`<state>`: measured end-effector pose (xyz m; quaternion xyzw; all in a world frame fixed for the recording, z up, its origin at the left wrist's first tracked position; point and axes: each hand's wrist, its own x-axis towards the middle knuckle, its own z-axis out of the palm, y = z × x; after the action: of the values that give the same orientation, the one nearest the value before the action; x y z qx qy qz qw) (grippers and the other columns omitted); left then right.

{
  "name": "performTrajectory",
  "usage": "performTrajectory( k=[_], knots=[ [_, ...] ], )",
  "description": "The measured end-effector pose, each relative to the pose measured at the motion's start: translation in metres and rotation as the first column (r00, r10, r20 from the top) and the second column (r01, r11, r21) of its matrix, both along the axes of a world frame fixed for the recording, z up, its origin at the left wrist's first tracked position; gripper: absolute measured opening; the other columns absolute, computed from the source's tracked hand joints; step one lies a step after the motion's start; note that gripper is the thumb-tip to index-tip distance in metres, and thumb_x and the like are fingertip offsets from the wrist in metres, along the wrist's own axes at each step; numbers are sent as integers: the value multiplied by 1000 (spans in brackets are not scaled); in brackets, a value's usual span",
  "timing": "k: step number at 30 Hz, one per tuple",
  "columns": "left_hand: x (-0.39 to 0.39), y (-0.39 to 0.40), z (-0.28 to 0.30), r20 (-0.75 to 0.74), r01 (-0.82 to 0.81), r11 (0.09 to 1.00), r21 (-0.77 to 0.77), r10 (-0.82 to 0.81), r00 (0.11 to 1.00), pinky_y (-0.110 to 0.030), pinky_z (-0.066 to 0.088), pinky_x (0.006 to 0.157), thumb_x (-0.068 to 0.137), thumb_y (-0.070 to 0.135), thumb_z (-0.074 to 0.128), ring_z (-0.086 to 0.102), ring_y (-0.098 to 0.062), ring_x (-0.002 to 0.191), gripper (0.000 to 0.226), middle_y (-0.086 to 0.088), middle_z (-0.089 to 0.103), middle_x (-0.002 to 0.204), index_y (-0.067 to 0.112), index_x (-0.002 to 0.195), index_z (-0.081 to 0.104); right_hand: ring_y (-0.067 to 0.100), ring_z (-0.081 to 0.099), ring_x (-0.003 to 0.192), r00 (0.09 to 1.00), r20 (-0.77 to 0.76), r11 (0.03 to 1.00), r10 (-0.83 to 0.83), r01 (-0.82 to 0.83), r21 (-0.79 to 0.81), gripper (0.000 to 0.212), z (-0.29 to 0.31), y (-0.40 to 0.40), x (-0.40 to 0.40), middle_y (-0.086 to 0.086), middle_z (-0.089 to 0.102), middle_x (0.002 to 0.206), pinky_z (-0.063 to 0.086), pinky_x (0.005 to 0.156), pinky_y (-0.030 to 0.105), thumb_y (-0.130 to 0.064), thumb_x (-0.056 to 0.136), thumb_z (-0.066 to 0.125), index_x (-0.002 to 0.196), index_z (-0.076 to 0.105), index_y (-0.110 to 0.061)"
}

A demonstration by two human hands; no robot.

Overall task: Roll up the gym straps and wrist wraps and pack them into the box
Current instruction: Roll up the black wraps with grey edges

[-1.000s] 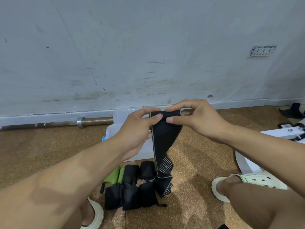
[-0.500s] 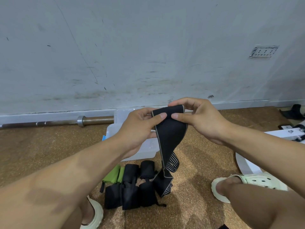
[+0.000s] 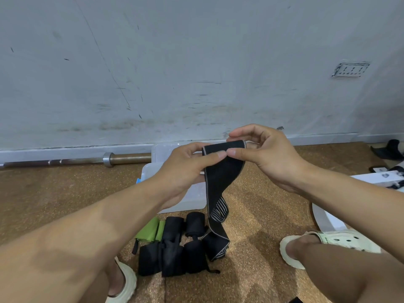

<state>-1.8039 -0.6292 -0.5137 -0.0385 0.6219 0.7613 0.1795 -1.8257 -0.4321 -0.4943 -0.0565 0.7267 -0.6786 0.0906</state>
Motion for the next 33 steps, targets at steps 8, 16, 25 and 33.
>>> performTrajectory(
  k=[8,16,25,33],
  knots=[
    [-4,0,2,-101,-93,996,-14,91,991,-36,63,84,90,2,72,76,-27,98,28,-15,77,106,5,118,68,22,75,102,982,137,992,127,-128,-6,41,0,4,0,14,77,112,61,90,34,-25,81,73,117,72,-6],
    [-1,-1,4,-9,15,1000,-27,-16,1000,-37,60,84,94,20,71,75,-21,100,27,-5,78,109,13,119,67,22,77,98,997,-39,998,60,-58,37,25,1,3,1,20,77,104,61,87,26,-9,83,76,107,77,-17],
    [-3,0,2,-32,-54,999,-2,54,998,-33,62,78,97,12,66,75,-25,98,28,-14,76,111,12,125,63,20,77,98,995,69,997,67,-64,-44,43,3,3,-1,10,79,105,59,83,22,-14,74,79,117,74,-13],
    [1,8,-7,-22,-79,996,44,80,997,-37,60,87,102,7,58,74,-21,99,24,-9,74,113,13,124,59,5,69,115,997,55,983,59,-68,170,49,-14,-4,3,-12,74,120,53,105,29,-25,100,63,147,55,-17]
  ],
)
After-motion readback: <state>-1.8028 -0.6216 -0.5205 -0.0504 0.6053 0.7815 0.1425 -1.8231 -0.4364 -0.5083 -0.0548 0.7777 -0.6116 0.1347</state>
